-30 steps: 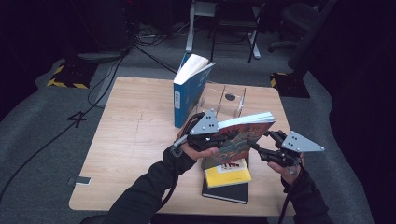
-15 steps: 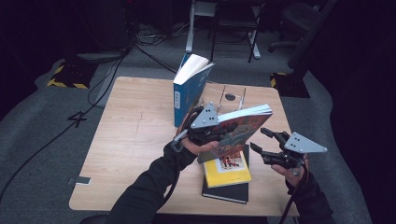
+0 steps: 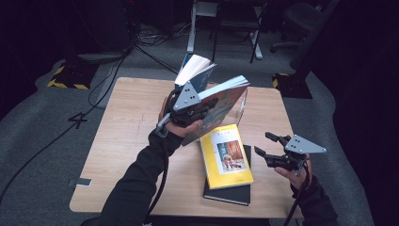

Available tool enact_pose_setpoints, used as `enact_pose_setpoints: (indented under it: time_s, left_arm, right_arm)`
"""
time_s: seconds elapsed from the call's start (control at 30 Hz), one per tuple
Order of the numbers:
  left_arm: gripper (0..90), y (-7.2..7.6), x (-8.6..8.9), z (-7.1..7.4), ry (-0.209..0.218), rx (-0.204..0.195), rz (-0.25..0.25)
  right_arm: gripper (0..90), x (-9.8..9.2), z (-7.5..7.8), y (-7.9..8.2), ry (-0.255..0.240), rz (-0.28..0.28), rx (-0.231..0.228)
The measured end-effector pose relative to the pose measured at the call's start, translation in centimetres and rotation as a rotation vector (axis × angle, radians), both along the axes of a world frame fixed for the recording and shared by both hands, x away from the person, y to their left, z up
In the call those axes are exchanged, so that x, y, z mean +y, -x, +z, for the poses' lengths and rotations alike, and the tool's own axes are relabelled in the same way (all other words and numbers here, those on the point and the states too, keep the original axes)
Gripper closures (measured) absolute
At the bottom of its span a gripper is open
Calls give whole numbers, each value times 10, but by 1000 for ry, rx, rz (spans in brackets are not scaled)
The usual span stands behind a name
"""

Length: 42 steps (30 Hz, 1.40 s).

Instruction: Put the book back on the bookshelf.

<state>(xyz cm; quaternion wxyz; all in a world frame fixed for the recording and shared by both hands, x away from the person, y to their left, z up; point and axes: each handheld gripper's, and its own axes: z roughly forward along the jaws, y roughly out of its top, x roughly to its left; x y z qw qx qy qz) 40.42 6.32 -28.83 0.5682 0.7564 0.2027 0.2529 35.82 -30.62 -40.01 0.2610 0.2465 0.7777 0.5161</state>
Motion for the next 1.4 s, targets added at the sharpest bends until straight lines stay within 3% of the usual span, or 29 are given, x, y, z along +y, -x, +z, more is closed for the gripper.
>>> enact_pose_setpoints:
  time_s: [0.23,0.47,0.93,1.07,1.4]
  left_arm:
    - [737,-11,6,11,4,-17,67]
    - [737,-31,-8,14,-42,-19,135]
    - [735,-79,-42,-7,-56,27,251]
    - [734,-88,-50,-14,-68,9,279]
    - [734,-108,-73,-34,-100,22,331]
  right_arm:
    - [262,0,-5,-2,12,-14,20]
    - [250,2,-13,-2,47,-16,43]
    - [252,6,-18,-3,75,-2,45]
    - [252,7,-19,-3,79,3,47]
    - [254,5,-18,-3,68,2,44]
